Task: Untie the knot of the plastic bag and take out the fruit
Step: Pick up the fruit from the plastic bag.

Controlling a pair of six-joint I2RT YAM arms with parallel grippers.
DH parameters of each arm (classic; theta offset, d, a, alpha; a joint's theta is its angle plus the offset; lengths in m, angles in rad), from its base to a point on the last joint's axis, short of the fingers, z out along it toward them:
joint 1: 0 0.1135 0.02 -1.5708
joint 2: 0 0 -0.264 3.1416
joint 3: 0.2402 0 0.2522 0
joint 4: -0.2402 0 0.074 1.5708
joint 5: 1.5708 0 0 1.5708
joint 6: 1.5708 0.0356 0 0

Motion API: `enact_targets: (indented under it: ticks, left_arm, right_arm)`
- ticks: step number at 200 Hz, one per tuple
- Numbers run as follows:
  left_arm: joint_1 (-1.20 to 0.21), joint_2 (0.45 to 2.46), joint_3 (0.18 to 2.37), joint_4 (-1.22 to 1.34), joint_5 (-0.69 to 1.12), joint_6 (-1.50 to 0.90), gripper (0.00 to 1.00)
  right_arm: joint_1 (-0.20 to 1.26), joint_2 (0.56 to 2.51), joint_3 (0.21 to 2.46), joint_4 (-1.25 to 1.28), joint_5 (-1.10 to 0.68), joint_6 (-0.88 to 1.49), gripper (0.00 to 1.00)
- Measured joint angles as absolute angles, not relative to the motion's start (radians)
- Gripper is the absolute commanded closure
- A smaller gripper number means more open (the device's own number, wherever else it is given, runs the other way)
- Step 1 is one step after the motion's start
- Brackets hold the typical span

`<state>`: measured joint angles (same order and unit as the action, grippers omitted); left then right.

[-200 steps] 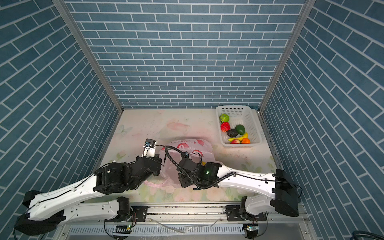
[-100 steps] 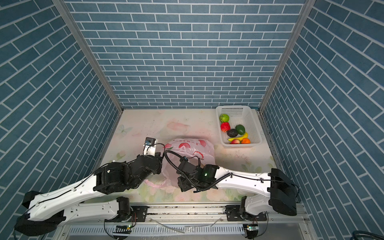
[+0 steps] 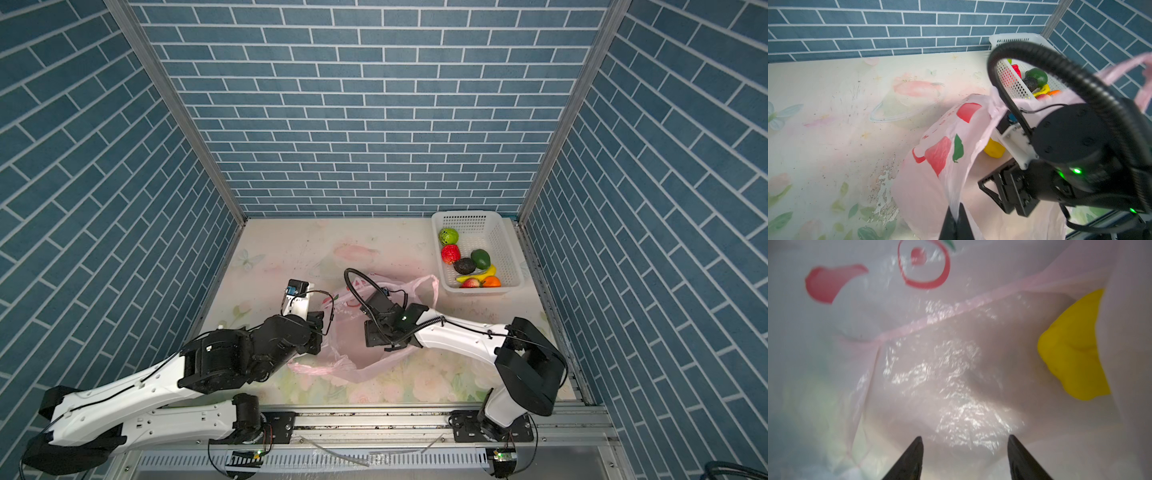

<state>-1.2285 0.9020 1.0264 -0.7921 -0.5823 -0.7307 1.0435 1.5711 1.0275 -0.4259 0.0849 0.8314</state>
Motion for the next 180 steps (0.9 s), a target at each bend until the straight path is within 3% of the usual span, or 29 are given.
enact_targets:
  ticks: [27,101,180]
  left_arm:
    - [-1.262,0.902,0.993,-0.782,-0.572,-0.767,1.00]
    - [-1.324,0.909,0.842,-0.654,-0.504,-0.823,1.00]
    - [-1.381,0.941,0.839,-0.632,-0.469,-0.868,1.00]
  right_arm:
    - [1.008,1.593,1.062,-0.400,0.148,0.821,0.36]
    - [0.975,1.680,1.037,-0.208,0.091,0.833,0.34]
    - [0.923,1.680,1.071,-0.367,0.297,0.834,0.29]
